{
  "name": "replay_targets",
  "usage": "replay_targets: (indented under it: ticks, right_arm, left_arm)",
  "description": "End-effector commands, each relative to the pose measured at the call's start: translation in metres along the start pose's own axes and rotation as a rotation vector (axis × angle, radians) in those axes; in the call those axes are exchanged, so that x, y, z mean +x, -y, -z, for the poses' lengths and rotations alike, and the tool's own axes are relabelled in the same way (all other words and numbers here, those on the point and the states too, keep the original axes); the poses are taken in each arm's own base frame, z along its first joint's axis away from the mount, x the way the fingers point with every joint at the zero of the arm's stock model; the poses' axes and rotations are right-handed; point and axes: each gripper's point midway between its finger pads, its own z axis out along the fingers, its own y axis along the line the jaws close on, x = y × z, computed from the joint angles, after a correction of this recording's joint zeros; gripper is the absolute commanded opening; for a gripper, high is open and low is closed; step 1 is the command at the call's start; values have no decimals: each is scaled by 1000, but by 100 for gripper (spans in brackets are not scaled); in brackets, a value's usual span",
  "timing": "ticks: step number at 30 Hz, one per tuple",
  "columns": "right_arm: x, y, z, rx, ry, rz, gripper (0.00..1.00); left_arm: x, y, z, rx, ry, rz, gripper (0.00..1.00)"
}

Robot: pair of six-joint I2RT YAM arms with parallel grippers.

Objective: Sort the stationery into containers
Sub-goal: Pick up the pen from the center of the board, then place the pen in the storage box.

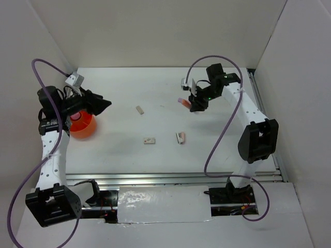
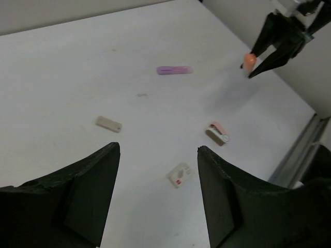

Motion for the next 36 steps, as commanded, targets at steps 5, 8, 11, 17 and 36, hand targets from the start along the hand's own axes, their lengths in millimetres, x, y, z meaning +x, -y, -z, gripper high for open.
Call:
replay_targets:
  ticks: [5, 8, 11, 17, 36]
  right_arm:
    - [-151, -57, -27, -109, 354, -386, 0]
    - [-184, -64, -39, -105, 413, -463, 0]
    - [-211, -65, -43, -79, 446, -512, 0]
    - [-235, -76, -59, -56, 441, -513, 0]
    - [-243, -114, -77, -41, 390, -456, 0]
  left_arm:
    - [-25, 64, -24, 115, 64, 69, 75]
    - [-20, 74, -36, 130, 42, 128, 74]
    - [-6, 83, -52, 131, -13, 163, 74]
    - [10, 92, -68, 130, -55, 216, 73]
    - [14, 94, -83, 138, -78, 302, 52]
